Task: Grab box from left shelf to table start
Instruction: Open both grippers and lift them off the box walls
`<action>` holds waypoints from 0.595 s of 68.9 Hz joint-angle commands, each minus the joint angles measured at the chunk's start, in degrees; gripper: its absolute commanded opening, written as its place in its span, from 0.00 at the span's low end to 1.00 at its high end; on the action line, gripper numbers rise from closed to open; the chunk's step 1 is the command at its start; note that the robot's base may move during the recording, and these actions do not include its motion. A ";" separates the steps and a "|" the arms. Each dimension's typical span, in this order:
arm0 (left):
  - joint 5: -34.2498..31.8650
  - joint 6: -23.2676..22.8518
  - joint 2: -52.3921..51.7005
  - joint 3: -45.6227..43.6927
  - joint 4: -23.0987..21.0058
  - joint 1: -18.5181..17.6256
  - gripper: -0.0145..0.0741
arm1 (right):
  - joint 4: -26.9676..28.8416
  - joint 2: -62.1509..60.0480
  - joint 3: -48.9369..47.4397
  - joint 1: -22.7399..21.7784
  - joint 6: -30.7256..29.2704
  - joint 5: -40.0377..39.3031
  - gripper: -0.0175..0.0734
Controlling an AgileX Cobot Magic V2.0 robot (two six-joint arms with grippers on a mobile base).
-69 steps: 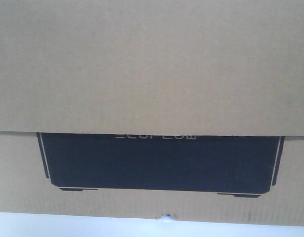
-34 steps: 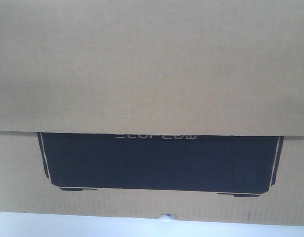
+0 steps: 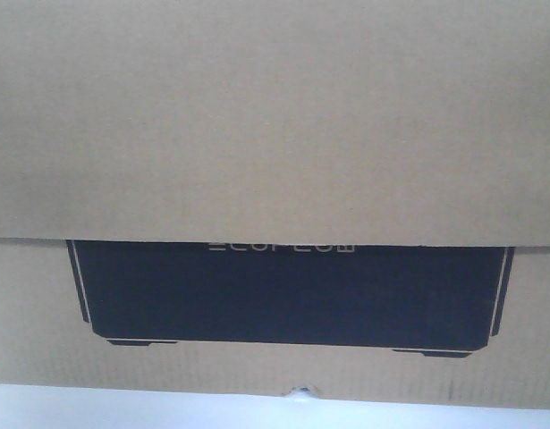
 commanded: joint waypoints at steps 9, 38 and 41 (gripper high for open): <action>-5.36 0.21 0.73 -1.44 -0.04 -0.22 0.05 | -0.28 -0.24 -1.14 0.05 -0.64 -5.46 0.25; -4.22 8.33 0.61 -1.00 -10.61 2.90 0.05 | -0.28 -0.24 -1.14 0.05 -0.64 -5.46 0.25; -4.61 9.82 0.61 -0.02 -14.21 4.51 0.05 | -0.28 -0.24 -1.14 0.05 -0.64 -5.46 0.25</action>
